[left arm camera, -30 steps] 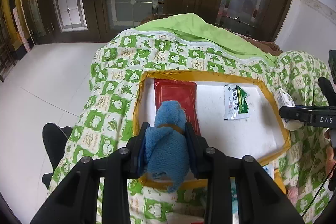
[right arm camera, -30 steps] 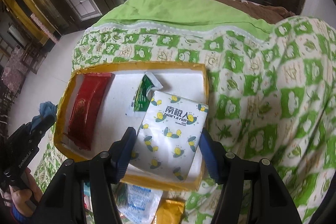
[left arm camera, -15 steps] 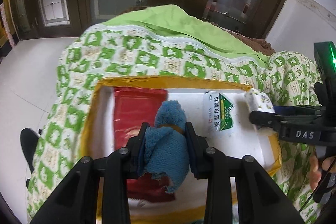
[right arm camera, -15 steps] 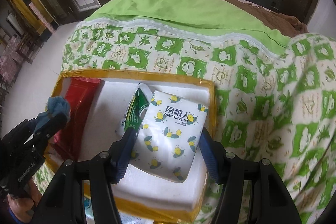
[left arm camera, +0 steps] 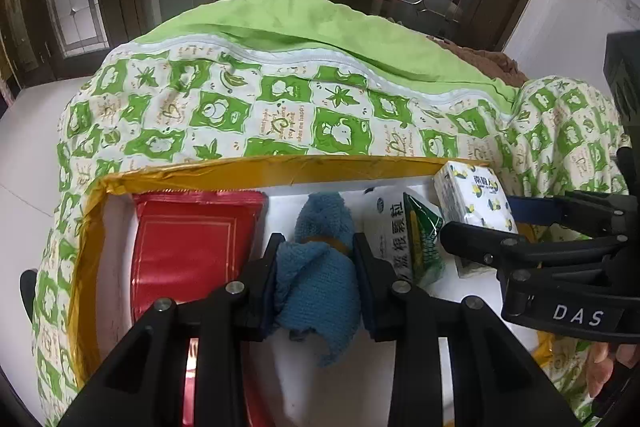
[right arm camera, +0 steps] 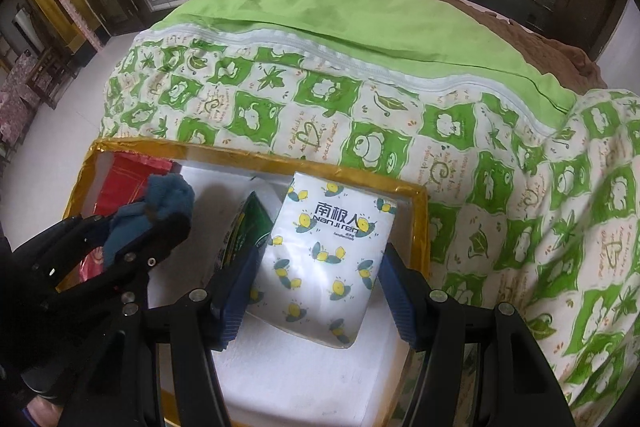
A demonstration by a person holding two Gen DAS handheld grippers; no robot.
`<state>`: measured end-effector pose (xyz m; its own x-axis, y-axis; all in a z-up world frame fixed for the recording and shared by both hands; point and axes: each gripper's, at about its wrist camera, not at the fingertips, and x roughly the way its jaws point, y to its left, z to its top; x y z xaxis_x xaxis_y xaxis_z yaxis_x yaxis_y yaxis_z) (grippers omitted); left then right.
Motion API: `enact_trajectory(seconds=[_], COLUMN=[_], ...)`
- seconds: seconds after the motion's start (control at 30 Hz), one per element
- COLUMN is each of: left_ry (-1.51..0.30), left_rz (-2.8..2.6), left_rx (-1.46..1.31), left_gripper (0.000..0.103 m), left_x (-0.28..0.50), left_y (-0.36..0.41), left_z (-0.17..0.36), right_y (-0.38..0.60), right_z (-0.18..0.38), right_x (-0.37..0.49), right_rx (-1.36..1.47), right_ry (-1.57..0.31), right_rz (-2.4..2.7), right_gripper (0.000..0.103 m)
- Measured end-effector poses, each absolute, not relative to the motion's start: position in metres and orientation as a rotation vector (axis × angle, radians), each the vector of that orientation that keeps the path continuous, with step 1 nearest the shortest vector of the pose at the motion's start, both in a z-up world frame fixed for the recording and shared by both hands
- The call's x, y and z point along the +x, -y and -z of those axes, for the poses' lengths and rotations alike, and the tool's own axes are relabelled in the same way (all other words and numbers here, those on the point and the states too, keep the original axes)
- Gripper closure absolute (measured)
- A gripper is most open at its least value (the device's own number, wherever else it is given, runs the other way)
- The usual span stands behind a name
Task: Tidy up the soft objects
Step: 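Open the left gripper to drop the blue cloth in the tray while the right lowers the tissue pack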
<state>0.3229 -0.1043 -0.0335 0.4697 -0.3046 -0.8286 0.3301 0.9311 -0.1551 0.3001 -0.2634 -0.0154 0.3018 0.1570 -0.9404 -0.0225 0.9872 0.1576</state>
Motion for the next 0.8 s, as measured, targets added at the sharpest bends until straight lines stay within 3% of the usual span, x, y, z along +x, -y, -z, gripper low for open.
enact_trajectory(seconds=[0.17,0.3,0.4,0.67,0.73,0.8], left_ry=[-1.027,-1.042,-1.047,-1.043,-1.037,-1.019], left_rz=[0.382,0.376,0.371,0.352,0.361,0.369], left_rx=[-0.006,-0.017,-0.004,-0.014,-0.011,0.001], left_gripper=[0.07,0.062,0.047,0.028,0.016,0.012], left_x=[0.33,0.332,0.332,0.331,0.327,0.322], left_y=[0.099,0.098,0.101,0.1,0.101,0.104], left_z=[0.038,0.04,0.04,0.037,0.034,0.029], right_y=[0.269,0.272,0.271,0.281,0.285,0.285], right_z=[0.022,0.023,0.021,0.013,0.009,0.004], right_x=[0.309,0.309,0.308,0.303,0.3,0.297], right_rx=[0.154,0.172,0.166,0.209,0.236,0.256], right_ry=[-1.264,-1.266,-1.263,-1.242,-1.231,-1.222], right_rz=[-0.114,-0.112,-0.11,-0.078,-0.08,-0.087], right_gripper=[0.038,0.038,0.038,0.035,0.026,0.023])
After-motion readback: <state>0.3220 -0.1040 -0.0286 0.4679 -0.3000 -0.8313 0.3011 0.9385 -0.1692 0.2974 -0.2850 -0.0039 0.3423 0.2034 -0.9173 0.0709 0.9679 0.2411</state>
